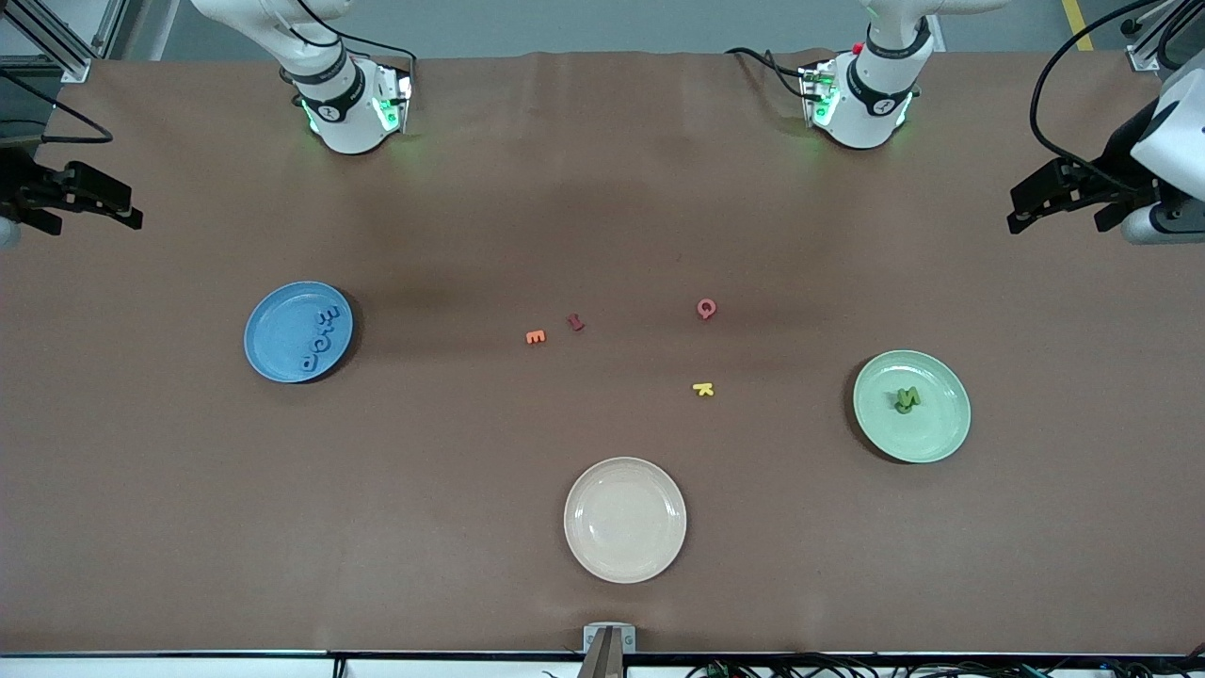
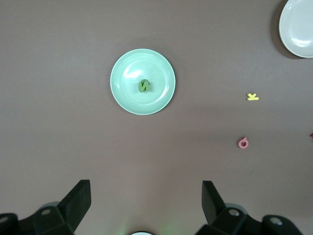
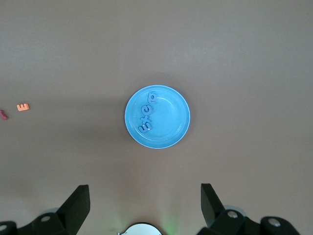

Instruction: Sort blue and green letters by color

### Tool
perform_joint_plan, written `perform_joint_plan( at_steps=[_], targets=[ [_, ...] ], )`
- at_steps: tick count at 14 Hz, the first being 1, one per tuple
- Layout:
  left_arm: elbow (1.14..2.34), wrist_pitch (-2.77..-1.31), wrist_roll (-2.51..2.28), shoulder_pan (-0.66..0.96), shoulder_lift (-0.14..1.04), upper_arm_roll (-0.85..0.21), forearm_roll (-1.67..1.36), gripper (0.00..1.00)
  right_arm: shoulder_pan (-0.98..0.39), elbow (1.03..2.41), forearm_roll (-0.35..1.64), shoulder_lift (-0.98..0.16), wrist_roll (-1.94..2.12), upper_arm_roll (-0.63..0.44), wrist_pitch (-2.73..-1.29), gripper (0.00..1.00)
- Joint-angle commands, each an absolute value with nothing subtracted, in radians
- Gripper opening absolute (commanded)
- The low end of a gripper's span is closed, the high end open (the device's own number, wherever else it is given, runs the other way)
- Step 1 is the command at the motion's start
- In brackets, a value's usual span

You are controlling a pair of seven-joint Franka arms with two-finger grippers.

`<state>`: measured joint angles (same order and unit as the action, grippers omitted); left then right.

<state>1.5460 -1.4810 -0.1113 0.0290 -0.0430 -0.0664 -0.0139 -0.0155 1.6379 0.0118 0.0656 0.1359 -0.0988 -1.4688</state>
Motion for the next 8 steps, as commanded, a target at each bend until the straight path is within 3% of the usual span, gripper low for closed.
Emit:
perform_joint_plan(
  at_steps=[1,8],
  targets=[
    [1.556,-1.463,-0.115,0.02,-0.083,-0.069,0.002,1.0,-0.015,1.66,0.02,0.091,0.137,-0.098,-1.477,1.0],
    [1.528,-1.463,-0.106,0.005,-0.06,-0.067,0.005,1.0,-0.011,1.657,0.059,0.092,0.097,-0.098,-1.477,1.0]
  ],
)
